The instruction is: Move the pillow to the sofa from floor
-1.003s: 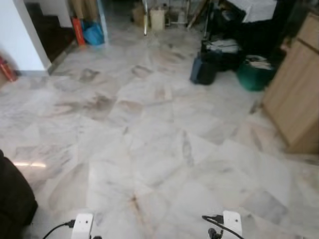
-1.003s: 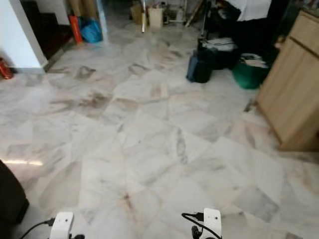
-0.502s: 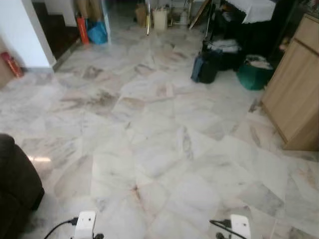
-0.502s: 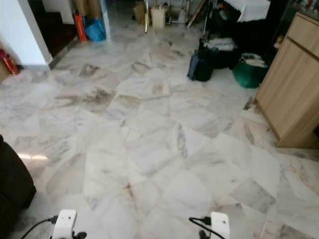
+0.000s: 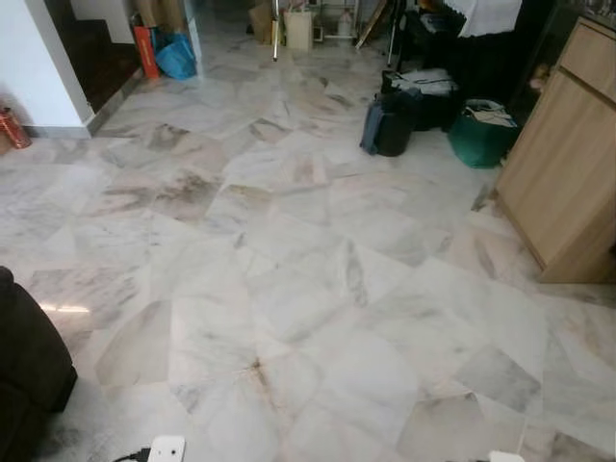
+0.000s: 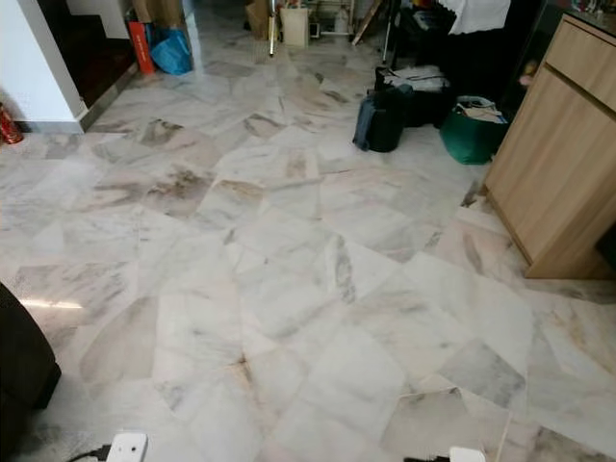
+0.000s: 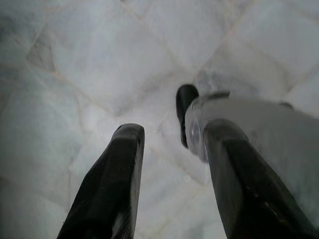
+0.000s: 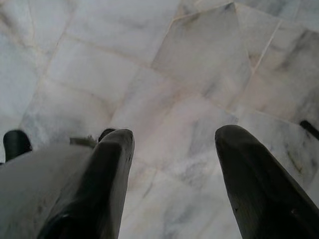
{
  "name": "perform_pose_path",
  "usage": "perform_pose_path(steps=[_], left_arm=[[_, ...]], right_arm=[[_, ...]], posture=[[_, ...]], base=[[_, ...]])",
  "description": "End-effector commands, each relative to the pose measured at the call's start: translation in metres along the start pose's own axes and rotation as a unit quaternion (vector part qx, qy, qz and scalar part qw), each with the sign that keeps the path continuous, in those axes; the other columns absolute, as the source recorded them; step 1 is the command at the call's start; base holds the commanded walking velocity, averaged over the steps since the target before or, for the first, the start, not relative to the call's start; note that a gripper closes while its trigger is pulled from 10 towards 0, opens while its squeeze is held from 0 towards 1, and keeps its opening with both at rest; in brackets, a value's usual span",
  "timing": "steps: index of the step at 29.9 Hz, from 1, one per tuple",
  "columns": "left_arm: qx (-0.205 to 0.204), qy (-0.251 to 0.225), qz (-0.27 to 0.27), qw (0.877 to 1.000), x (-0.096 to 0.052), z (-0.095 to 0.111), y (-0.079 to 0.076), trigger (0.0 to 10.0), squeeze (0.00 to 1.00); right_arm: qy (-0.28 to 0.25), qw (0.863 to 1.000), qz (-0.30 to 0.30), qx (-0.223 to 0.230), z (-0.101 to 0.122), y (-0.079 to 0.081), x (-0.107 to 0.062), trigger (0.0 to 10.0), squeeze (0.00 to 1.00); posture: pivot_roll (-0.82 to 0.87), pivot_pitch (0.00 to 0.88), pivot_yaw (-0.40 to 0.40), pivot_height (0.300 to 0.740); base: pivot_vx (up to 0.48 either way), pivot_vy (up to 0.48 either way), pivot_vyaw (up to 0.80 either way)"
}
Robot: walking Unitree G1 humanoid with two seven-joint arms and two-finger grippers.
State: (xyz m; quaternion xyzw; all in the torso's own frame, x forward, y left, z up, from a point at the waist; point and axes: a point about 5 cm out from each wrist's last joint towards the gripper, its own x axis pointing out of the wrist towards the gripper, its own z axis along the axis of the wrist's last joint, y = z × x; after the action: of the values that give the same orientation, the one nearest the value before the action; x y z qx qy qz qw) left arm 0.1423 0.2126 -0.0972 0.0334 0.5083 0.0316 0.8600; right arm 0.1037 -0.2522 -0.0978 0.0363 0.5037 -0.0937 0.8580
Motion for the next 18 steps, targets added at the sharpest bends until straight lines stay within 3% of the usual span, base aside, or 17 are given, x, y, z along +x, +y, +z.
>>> perform_pose_path(steps=[1,5,12,18], left_arm=[[0.022,-0.004,0.003,1.000,-0.001,-0.001,0.002,10.0,0.00],[0.058,-0.012,0.000,0.998,-0.002,-0.001,0.007,10.0,0.00],[0.007,-0.055,0.031,0.998,-0.006,-0.001,0.025,10.0,0.00],[-0.008,-0.063,0.028,0.998,-0.008,-0.002,0.029,10.0,0.00]], right_arm=[[-0.001,1.000,0.000,0.002,-0.003,0.001,-0.001,10.0,0.00],[-0.003,1.000,0.004,0.014,-0.010,0.009,-0.001,10.0,0.00],[0.012,0.999,0.027,0.017,-0.032,0.028,-0.005,10.0,0.00],[0.017,0.999,0.032,0.016,-0.031,0.036,-0.004,10.0,0.00]], posture=[[0.08,0.000,-0.030,0.740],[0.06,0.000,-0.017,0.740],[0.06,0.000,0.005,0.740],[0.05,0.000,-0.005,0.740]], base=[[0.000,0.000,0.00],[0.000,0.000,0.00],[0.000,0.000,0.00],[0.000,0.000,0.00]])
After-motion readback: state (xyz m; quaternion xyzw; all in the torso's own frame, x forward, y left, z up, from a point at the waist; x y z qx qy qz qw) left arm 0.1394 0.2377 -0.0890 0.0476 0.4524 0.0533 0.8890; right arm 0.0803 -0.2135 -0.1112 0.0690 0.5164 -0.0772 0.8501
